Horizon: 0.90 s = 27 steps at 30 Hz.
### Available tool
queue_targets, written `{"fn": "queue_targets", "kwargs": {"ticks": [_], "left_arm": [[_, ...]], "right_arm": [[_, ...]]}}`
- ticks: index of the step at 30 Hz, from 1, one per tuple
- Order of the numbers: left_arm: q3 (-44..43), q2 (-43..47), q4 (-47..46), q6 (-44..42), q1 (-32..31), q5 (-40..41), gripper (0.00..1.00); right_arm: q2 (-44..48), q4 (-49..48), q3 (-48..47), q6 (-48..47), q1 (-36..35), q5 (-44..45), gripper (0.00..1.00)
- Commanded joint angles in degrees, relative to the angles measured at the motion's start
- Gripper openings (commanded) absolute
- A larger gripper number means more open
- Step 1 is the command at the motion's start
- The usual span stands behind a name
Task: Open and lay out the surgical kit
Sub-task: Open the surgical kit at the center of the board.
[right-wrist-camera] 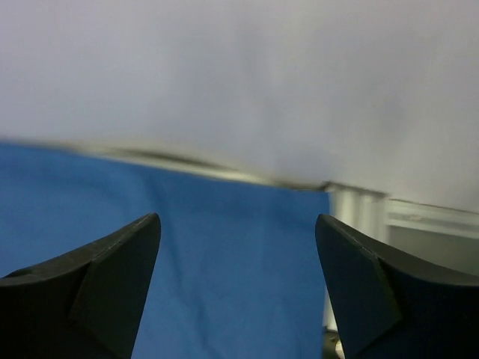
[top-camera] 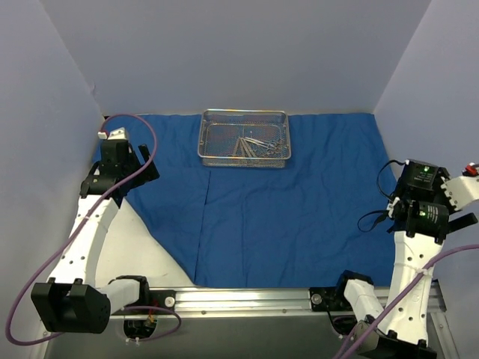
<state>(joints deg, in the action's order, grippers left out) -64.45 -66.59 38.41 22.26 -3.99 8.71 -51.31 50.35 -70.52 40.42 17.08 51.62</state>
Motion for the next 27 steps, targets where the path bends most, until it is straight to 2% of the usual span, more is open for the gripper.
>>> {"fn": "queue_targets", "kwargs": {"ticks": [1, 3, 4, 8, 11, 16, 22, 27], "left_arm": [[-1.30, -0.82, -0.36, 0.33, -0.14, 0.61, 0.95], [-1.12, -1.88, -0.36, 0.41, -0.14, 0.69, 0.94], [-1.12, -2.31, -0.36, 0.41, -0.23, 0.78, 0.94], [-2.17, -6.17, 0.61, 0.94, -1.72, 2.10, 0.94], [-4.36, -9.86, 2.27, 1.91, -3.04, 2.45, 0.94], [-8.32, -16.37, 3.25, 4.98, -5.24, 3.07, 0.95], [-9.82, -26.91, 1.23, 9.72, -5.50, 3.42, 0.98], [-9.47, -32.11, 0.17, 12.10, -5.06, 3.68, 1.00]], "right_arm": [[-1.24, -10.08, 3.88, -9.93, -1.34, -19.72, 0.80], [-4.13, -13.60, 6.26, -8.10, -2.75, -25.84, 0.82], [-5.37, -16.57, 8.36, -7.38, -5.89, -29.26, 0.82], [-11.78, -24.31, 12.86, -5.27, -15.38, -31.66, 0.83], [-17.41, -31.35, 16.28, -5.44, -19.53, -34.29, 0.84], [-26.29, -39.78, 20.86, -6.32, -19.81, -36.15, 0.86], [-33.59, -42.00, 24.73, -5.88, -19.46, -35.09, 0.90], [-36.49, -41.56, 27.54, -3.08, -17.97, -32.10, 0.90]]}}
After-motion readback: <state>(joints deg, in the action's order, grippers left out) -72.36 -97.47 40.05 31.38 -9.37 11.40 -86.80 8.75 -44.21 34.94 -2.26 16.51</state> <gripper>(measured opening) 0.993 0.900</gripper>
